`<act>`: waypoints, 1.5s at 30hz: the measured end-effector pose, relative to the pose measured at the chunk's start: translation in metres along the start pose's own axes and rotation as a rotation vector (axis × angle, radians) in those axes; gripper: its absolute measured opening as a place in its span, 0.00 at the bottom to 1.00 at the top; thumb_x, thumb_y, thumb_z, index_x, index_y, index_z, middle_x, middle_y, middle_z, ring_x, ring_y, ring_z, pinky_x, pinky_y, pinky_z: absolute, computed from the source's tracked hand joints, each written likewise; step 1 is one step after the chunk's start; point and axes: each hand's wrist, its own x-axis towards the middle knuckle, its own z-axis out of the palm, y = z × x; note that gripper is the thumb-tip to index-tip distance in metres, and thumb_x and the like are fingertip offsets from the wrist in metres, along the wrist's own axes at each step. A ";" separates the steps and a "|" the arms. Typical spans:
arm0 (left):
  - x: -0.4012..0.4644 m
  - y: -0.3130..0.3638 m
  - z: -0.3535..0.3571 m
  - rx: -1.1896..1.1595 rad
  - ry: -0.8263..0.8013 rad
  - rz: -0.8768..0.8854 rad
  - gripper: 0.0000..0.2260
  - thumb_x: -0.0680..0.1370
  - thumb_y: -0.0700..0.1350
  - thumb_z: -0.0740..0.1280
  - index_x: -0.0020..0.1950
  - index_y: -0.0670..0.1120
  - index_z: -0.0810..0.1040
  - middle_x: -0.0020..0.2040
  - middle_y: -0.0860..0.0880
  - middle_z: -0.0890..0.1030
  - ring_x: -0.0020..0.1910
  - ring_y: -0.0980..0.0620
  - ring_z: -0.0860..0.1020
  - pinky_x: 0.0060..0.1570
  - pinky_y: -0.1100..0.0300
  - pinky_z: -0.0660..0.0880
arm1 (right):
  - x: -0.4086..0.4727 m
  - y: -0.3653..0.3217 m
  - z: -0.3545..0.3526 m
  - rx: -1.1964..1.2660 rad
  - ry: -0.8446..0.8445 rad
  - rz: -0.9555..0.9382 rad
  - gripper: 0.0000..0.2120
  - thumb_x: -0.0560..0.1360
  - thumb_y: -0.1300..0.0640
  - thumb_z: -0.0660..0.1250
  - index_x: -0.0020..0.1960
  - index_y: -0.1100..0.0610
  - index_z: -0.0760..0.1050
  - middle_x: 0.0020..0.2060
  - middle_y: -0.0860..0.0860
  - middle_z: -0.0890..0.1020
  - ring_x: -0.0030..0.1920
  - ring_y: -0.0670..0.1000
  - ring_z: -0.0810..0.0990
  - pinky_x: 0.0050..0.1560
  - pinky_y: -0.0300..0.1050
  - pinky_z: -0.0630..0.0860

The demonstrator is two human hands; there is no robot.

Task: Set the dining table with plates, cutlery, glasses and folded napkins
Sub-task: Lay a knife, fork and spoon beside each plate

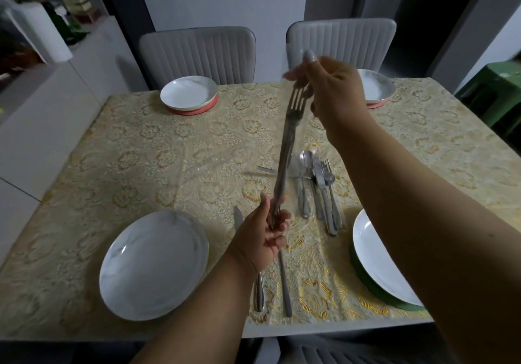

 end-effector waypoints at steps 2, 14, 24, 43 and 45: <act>0.004 0.003 0.003 -0.018 0.035 -0.010 0.24 0.72 0.63 0.60 0.56 0.45 0.77 0.36 0.50 0.76 0.30 0.58 0.69 0.21 0.67 0.63 | 0.000 0.004 0.004 -0.049 -0.025 -0.006 0.18 0.82 0.50 0.55 0.40 0.52 0.77 0.34 0.45 0.77 0.29 0.40 0.72 0.33 0.37 0.68; 0.016 0.001 0.004 -0.047 0.135 -0.056 0.26 0.71 0.63 0.63 0.60 0.46 0.76 0.37 0.50 0.78 0.32 0.57 0.71 0.22 0.67 0.64 | 0.008 0.034 -0.005 -0.315 0.081 -0.084 0.06 0.77 0.59 0.65 0.46 0.60 0.80 0.37 0.52 0.81 0.39 0.54 0.82 0.43 0.56 0.80; 0.018 -0.006 -0.006 -0.050 0.128 -0.079 0.22 0.71 0.59 0.66 0.58 0.46 0.78 0.35 0.50 0.76 0.28 0.59 0.70 0.22 0.68 0.63 | 0.007 0.060 0.004 -0.381 0.037 0.009 0.06 0.74 0.56 0.70 0.42 0.58 0.78 0.36 0.49 0.81 0.36 0.49 0.79 0.41 0.47 0.80; 0.020 0.014 -0.001 -0.114 0.115 0.067 0.18 0.74 0.55 0.63 0.57 0.44 0.76 0.34 0.50 0.75 0.25 0.59 0.70 0.21 0.69 0.63 | 0.004 0.070 0.018 -0.262 -0.118 0.126 0.05 0.76 0.55 0.68 0.47 0.56 0.76 0.37 0.52 0.81 0.37 0.50 0.80 0.41 0.46 0.79; 0.021 0.017 0.001 -0.053 0.128 0.093 0.18 0.74 0.55 0.63 0.58 0.46 0.76 0.31 0.51 0.72 0.23 0.59 0.64 0.21 0.69 0.58 | 0.005 0.073 0.018 -0.274 -0.085 0.160 0.07 0.77 0.55 0.67 0.45 0.59 0.76 0.36 0.52 0.80 0.33 0.47 0.77 0.37 0.43 0.77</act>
